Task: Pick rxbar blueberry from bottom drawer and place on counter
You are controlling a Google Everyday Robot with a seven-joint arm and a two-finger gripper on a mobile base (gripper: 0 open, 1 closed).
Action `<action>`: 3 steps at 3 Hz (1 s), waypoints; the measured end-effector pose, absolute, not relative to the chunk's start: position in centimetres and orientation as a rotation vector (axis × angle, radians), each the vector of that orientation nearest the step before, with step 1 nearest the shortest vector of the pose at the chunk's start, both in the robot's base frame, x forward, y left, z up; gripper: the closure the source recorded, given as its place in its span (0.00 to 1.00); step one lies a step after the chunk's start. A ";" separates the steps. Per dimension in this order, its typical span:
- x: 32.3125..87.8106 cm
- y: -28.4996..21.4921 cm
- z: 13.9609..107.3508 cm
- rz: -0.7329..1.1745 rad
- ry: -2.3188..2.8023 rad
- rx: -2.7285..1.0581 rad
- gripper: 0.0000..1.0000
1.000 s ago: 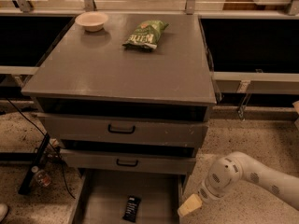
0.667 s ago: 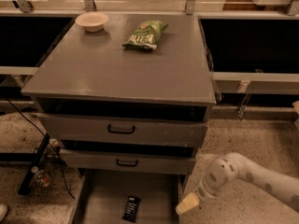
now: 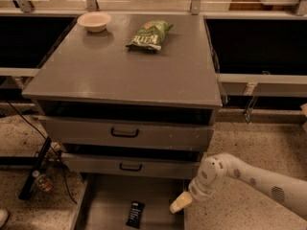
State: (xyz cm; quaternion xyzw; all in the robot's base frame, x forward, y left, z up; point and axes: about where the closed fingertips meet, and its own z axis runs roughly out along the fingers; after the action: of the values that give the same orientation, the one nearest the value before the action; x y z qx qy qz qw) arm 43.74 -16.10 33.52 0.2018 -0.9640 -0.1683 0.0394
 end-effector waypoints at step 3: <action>37.3 -16.9 34.0 -0.660 -3.011 0.636 0.00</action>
Offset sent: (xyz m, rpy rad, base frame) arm -0.0766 -0.0098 0.0169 0.1522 -0.0983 -0.0418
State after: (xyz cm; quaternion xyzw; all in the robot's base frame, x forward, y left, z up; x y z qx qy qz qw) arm 37.32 -16.87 33.97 0.2020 -0.9567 -0.2096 -0.0030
